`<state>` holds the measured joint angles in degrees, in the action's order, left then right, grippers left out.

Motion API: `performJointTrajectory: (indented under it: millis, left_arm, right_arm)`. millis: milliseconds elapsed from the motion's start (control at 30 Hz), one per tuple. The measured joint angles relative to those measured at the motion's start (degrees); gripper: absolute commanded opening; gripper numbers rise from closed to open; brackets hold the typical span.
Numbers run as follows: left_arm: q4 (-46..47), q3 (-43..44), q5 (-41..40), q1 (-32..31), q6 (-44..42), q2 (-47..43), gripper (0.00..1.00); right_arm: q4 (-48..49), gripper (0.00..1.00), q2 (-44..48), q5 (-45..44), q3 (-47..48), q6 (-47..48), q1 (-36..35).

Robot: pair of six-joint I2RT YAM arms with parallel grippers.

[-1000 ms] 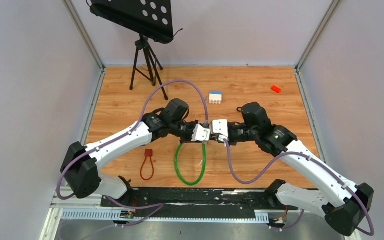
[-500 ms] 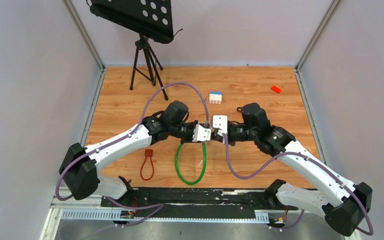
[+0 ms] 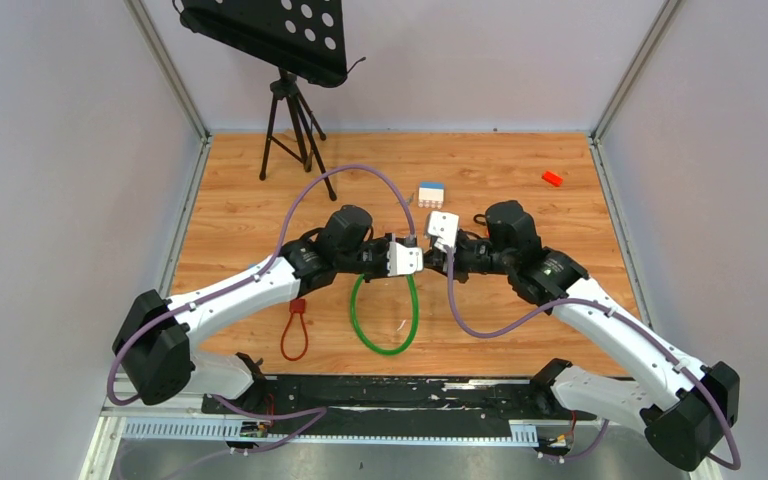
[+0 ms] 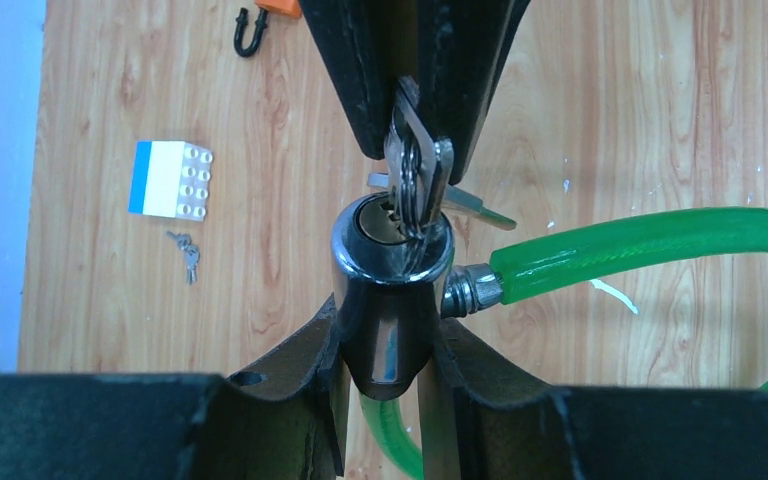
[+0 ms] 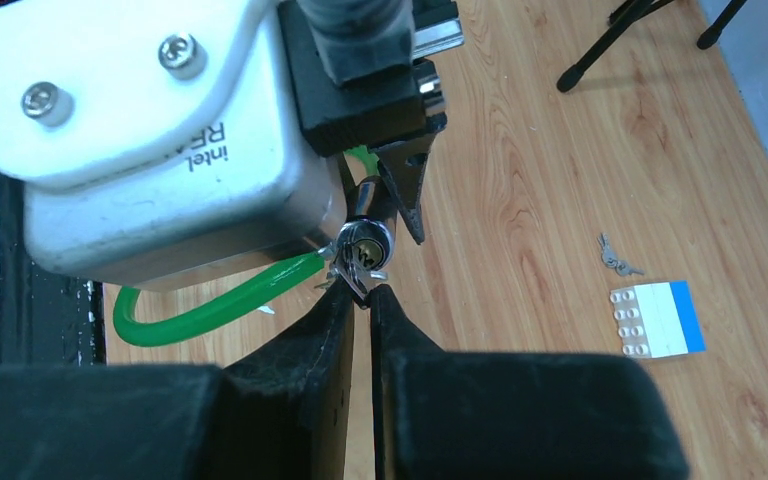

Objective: Unlock with the key
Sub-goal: Unlock the lock.

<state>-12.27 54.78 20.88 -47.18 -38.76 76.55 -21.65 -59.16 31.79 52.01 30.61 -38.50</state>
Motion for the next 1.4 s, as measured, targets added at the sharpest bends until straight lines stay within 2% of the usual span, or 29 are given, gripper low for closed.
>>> performJointTrajectory:
  millis: [100, 300, 733, 933, 1100, 1267, 1400]
  left_arm:
    - [0.81, -0.31, -0.2, 0.0, 0.39, 0.0, 0.0]
    - [1.16, -0.37, -0.26, 0.11, 0.5, 0.0, 0.0]
    - [1.31, -0.46, 0.72, 0.39, 0.48, 0.0, 0.0]
    - [1.42, -0.46, 0.17, 0.46, 1.62, 0.0, 0.0]
    - [2.86, -0.48, -1.73, 1.09, 4.96, -0.02, 0.0]
    - [5.18, -0.52, -4.44, 1.79, 8.41, -0.17, 0.0]
    - [6.03, -0.52, -6.14, 2.1, 10.23, -0.57, 0.0]
  right_arm:
    - [0.11, 0.25, -0.09, 0.11, 0.0, -0.7, 0.31]
    - [-1.18, 0.41, -0.07, 1.38, 0.09, 0.26, 0.33]
    - [-4.79, 0.42, -0.09, 2.1, 2.32, 2.95, 0.33]
    - [-4.13, 0.62, -0.57, 0.15, 2.69, 1.07, 0.37]
    - [-2.78, 0.68, -1.27, -0.33, 2.67, -3.02, 1.55]
    - [-0.9, 0.68, -4.7, 1.79, 2.34, -7.85, 3.76]
    - [-0.13, 0.61, -9.27, 4.07, 2.14, -10.91, 4.42]
